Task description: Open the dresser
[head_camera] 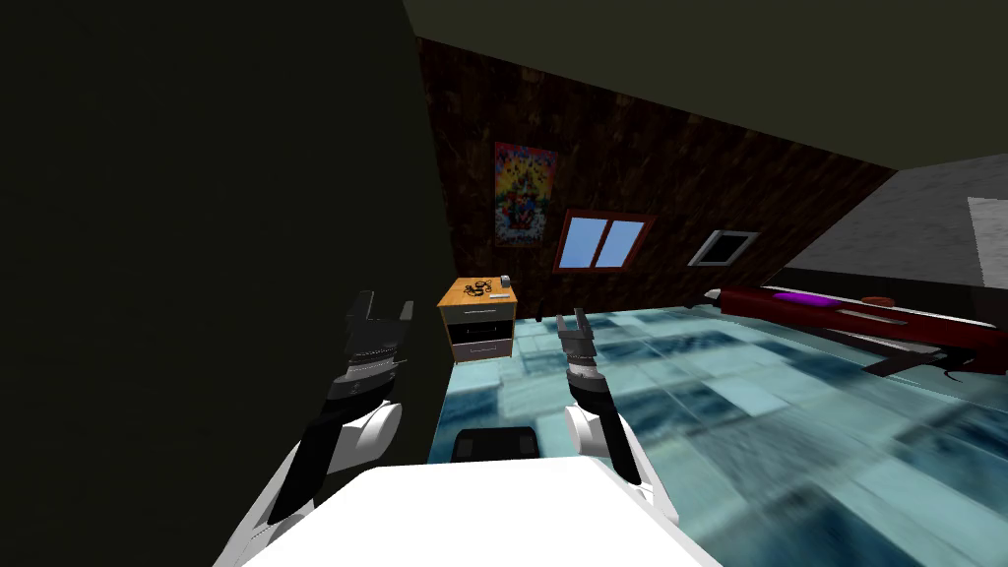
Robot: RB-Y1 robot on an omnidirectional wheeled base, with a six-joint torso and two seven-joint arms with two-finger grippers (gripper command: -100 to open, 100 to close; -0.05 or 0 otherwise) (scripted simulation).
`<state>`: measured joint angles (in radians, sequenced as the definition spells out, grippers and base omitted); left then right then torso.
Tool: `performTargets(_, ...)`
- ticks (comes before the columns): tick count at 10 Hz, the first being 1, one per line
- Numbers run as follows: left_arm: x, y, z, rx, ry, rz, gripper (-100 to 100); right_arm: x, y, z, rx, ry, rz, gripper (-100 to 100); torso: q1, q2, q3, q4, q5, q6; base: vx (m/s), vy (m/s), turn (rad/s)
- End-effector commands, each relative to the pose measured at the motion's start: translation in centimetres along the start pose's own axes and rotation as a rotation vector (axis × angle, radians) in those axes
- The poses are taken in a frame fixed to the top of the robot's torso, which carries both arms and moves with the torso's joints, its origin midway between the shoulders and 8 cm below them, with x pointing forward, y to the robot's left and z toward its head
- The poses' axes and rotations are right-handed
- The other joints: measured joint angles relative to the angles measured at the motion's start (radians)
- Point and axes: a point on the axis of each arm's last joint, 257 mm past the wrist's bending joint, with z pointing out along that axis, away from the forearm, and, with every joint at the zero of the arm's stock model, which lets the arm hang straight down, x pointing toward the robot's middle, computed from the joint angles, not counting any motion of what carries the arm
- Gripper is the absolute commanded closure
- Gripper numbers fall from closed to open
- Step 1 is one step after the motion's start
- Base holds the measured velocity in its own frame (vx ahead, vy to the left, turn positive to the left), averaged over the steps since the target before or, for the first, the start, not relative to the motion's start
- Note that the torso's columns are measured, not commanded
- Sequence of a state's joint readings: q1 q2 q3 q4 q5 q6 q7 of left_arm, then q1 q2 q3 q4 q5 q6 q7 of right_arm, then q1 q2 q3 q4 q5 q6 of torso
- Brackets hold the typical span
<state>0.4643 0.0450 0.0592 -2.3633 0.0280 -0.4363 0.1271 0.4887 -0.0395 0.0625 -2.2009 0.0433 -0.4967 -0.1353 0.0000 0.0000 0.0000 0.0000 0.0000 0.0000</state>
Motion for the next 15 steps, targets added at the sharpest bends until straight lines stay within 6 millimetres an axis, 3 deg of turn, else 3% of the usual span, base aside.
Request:
performTargets(1, 0.0, 0.0, 0.0, 0.0, 0.0, 0.0, 0, 0.0, 0.0, 0.0, 0.0, 0.0, 0.0, 0, 0.0, 0.04, -0.082, 0.041, 0.0, 0.0, 0.0, 0.0, 0.0)
performTargets(9, 0.0, 0.0, 0.0, 0.0, 0.0, 0.0, 0, 0.0, 0.0, 0.0, 0.0, 0.0, 0.0, 0, 0.0, 0.618, -1.234, 0.617, 0.0, 0.0, 0.0, 0.0, 0.0)
performTargets(10, 0.2, 1.2, -0.5, -0.014, 0.033, 0.016, -100, 0.0, 0.0, 0.0, 0.0, 0.0, 0.0, 0, 0.0, 0.691, -1.382, 0.691, 0.0, 0.0, 0.096, -0.011, 0.011)
performTargets(12, 0.1, 2.7, -1.2, -0.028, 0.055, 0.03, -100, 0.0, 0.0, 0.0, 0.001, 0.0, 0.0, 0, 0.001, 0.727, -1.475, 0.732, 0.0, 0.0, 0.184, 0.002, 0.013)
performTargets(15, -0.3, 4.5, -2.3, -0.044, 0.07, 0.043, -100, 0.0, 0.0, 0.0, 0.001, 0.0, 0.0, 0, -0.002, 0.74, -1.475, 0.738, -0.001, 0.0, 0.17, -0.029, 0.009)
